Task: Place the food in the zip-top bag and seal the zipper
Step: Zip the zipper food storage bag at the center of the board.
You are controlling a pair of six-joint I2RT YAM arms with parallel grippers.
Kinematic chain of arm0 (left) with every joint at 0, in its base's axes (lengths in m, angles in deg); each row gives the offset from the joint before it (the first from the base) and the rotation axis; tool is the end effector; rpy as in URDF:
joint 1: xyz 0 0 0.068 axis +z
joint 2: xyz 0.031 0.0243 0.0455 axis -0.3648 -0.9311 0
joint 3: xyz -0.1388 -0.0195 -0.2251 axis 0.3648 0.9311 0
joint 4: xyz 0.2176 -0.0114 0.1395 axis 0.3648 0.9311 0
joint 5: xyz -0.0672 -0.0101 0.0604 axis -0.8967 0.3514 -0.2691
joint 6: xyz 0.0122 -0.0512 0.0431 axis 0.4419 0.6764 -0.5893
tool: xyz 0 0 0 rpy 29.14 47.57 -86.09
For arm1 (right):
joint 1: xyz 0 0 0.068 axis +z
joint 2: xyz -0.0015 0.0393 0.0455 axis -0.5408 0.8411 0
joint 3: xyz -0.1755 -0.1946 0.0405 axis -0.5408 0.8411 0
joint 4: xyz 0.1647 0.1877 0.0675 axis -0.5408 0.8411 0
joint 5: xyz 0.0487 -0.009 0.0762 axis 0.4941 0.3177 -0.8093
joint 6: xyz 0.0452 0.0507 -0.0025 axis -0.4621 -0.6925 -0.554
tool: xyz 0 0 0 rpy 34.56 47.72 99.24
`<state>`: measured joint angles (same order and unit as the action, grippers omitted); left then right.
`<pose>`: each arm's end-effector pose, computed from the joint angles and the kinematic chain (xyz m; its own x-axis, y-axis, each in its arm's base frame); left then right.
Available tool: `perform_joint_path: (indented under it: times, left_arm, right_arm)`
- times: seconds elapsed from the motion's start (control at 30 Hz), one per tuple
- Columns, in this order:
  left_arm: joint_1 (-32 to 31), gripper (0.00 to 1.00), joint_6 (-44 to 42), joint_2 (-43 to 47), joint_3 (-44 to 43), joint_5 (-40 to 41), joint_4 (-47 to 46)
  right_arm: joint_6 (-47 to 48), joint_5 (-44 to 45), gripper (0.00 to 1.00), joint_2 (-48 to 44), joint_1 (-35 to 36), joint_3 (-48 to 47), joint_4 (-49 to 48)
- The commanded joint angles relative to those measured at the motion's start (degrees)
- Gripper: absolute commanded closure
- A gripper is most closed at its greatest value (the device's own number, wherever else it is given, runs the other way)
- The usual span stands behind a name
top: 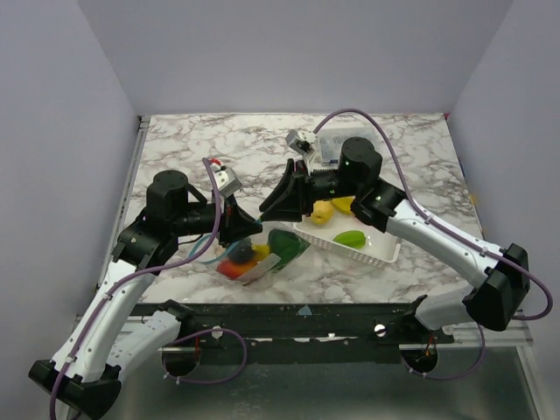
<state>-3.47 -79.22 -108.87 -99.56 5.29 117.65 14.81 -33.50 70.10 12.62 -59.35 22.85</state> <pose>0.1435 -0.1106 0.3655 -0.4267 0.1160 -0.8969 0.8634 0.3473 -0.3659 0.1989 0.2634 0.3910 -0.4082 -0.0365 -0.9122 -0.9014 -0.1420 0.4090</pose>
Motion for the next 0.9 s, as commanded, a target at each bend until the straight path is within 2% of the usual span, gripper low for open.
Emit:
perform_joint_path:
  times: [0.0,0.27,0.47,0.6,0.77,0.87]
  left_arm:
    - [0.12,1.00,-0.79,0.57,-2.16,-1.72,-0.72]
    - [0.17,1.00,-0.95,0.49,-1.70,-3.41,-1.35]
    - [0.08,1.00,-1.12,-0.14,-2.36,-3.48,-0.51]
    - [0.08,1.00,-0.97,-0.28,-2.43,-2.93,-0.41]
    - [0.08,1.00,-0.79,-0.72,-2.52,-2.91,-0.38]
    - [0.08,1.00,-0.75,-0.94,-2.47,-3.07,-0.52]
  right_arm:
    - [4.54,-5.35,0.62,0.57,-0.01,-1.70,6.82]
    - [13.57,-1.01,0.60,1.53,-0.01,-6.22,20.39]
    - [13.66,4.85,0.46,3.59,-0.01,-10.93,27.33]
    - [14.71,1.21,0.51,5.25,-0.01,-12.60,30.94]
    - [14.53,-0.71,0.72,5.62,-0.01,-12.61,30.92]
    - [14.20,-1.02,0.73,5.59,-0.01,-12.88,30.41]
